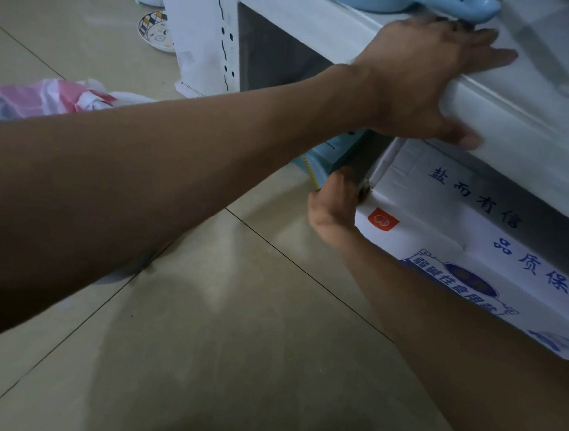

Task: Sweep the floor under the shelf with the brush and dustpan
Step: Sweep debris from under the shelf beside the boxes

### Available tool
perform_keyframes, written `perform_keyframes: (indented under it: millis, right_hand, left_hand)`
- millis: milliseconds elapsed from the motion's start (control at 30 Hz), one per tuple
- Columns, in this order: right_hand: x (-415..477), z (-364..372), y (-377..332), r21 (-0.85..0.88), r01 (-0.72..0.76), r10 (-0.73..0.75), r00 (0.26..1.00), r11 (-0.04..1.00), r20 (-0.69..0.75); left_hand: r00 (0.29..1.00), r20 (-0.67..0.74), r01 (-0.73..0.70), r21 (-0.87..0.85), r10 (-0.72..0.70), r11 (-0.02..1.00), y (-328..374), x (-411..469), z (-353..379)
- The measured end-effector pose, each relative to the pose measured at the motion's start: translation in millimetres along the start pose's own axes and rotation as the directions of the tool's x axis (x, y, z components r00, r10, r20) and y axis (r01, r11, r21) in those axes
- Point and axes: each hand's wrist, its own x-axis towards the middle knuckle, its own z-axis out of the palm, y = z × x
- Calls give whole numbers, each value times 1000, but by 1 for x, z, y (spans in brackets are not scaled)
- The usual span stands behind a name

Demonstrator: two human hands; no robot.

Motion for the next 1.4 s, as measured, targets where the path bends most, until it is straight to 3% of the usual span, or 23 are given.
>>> perform_keyframes:
  millis: [567,1167,1400]
  right_hand:
    - [0,30,20,-203,105,-75,986,974,152]
    - [-112,-4,13,-275,253,-122,901,927,417]
    - [-99,-40,-6,-162,249,-189,930,955,315]
  left_hand:
    - [993,-113,-21,19,23,1000,-2,3,14]
    - [999,-37,24,-57,-26,998,4,-4,-5]
    - [998,-38,38,-65,-41,997,6,-6,-6]
